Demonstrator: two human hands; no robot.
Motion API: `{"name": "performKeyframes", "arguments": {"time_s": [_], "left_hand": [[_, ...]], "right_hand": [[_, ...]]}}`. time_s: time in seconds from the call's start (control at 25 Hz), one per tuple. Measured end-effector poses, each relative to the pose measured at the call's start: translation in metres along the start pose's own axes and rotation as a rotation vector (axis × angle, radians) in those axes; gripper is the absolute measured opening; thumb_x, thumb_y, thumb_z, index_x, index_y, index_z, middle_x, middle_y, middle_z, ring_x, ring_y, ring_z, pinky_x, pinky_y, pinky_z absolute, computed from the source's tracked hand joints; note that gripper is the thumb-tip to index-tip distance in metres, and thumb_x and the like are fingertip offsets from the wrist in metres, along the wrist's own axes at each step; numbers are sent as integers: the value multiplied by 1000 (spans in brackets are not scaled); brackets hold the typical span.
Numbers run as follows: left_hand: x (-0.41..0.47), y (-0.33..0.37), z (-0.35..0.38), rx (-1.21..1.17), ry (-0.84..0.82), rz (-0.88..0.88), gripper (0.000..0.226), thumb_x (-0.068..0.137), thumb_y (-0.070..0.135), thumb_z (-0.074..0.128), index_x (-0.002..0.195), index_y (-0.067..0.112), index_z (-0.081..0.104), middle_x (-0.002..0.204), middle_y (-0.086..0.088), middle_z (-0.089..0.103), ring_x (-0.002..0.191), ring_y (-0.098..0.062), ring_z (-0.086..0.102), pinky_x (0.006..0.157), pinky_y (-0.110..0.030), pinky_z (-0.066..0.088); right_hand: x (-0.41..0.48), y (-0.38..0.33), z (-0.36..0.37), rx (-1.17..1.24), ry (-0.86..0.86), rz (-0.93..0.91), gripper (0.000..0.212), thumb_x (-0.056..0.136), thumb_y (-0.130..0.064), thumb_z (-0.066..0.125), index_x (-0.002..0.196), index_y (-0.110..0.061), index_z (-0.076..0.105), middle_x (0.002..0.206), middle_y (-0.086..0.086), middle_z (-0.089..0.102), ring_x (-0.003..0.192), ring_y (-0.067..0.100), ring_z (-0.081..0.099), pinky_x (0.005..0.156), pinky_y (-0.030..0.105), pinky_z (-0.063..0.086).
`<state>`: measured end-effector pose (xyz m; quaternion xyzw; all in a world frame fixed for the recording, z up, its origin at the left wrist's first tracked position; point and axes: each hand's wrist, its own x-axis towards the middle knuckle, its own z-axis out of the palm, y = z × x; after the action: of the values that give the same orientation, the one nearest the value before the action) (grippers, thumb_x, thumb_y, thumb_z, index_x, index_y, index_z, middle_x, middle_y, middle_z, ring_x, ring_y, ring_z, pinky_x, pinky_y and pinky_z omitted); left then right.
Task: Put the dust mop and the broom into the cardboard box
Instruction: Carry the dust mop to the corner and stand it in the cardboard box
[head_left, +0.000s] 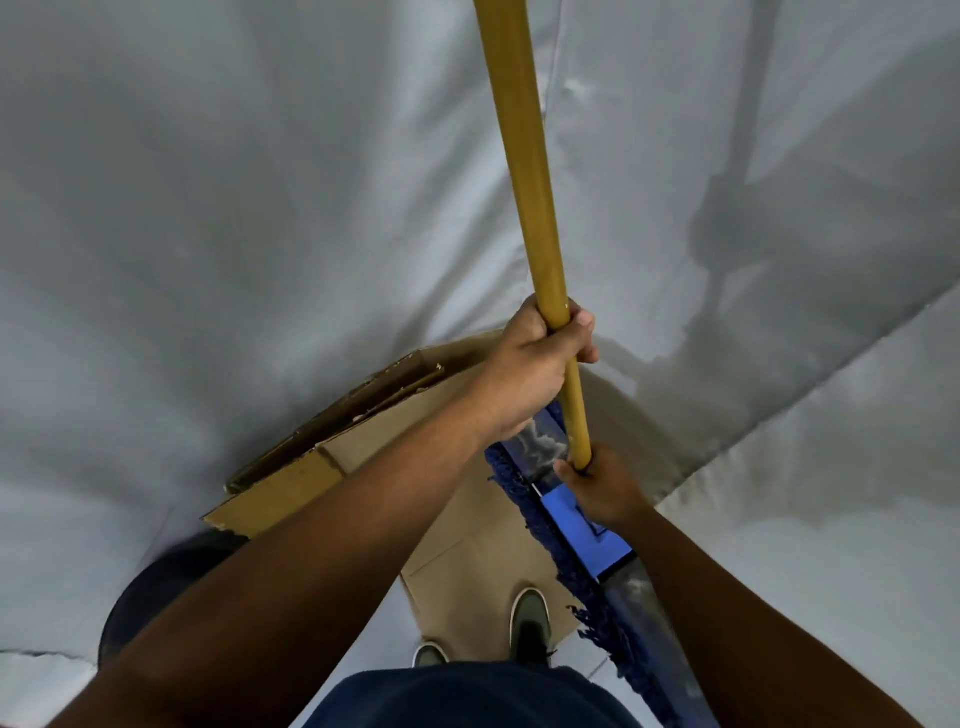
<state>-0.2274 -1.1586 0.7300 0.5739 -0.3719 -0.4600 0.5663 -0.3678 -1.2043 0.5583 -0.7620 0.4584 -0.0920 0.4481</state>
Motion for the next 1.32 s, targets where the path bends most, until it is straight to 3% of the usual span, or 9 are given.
{"name": "performKeyframes", "arguments": {"time_s": [0.24, 0.52, 0.72, 0.84, 1.08, 1.32], "left_hand": [[50, -8, 25, 120, 144, -25, 8, 98, 12, 45, 91, 16, 44, 82, -2, 56, 85, -18, 59, 91, -40, 47], [91, -41, 23, 251, 177, -86, 5, 95, 19, 51, 95, 16, 46, 89, -8, 55, 89, -25, 57, 94, -50, 49], [98, -78, 34, 392, 66, -166, 10, 96, 18, 51, 97, 8, 51, 77, 3, 48, 72, -10, 48, 71, -30, 44], [102, -86, 40, 403, 61, -170, 17, 95, 19, 52, 106, 6, 54, 80, 4, 52, 77, -10, 51, 78, -33, 46], [120, -77, 41, 418, 54, -145, 25, 96, 19, 54, 116, 6, 54, 111, -11, 61, 107, -24, 58, 95, -38, 47], [129, -81, 45, 478, 12, -131, 21, 95, 19, 55, 114, 9, 55, 103, -5, 60, 104, -23, 59, 95, -38, 48]], "right_hand": [[49, 32, -17, -50, -139, 23, 31, 91, -12, 58, 67, -22, 42, 56, 1, 43, 52, 19, 42, 53, 30, 37], [87, 32, -16, -47, -199, -65, 24, 92, -10, 55, 72, -18, 45, 57, 0, 44, 52, 17, 44, 55, 32, 38], [98, 45, -11, -89, -188, -75, 31, 90, -6, 57, 64, -19, 46, 54, -3, 44, 50, 14, 45, 57, 33, 37], [101, 51, -9, -63, -169, -12, 16, 90, -8, 57, 74, -10, 55, 59, -2, 50, 55, 15, 50, 60, 32, 40], [118, 33, -21, -17, -103, 42, 35, 91, -9, 57, 62, -22, 43, 57, -2, 46, 55, 16, 49, 60, 33, 40], [124, 33, -24, -43, -81, 105, 40, 92, -11, 55, 60, -21, 35, 55, -2, 39, 49, 9, 41, 47, 25, 28]]}}
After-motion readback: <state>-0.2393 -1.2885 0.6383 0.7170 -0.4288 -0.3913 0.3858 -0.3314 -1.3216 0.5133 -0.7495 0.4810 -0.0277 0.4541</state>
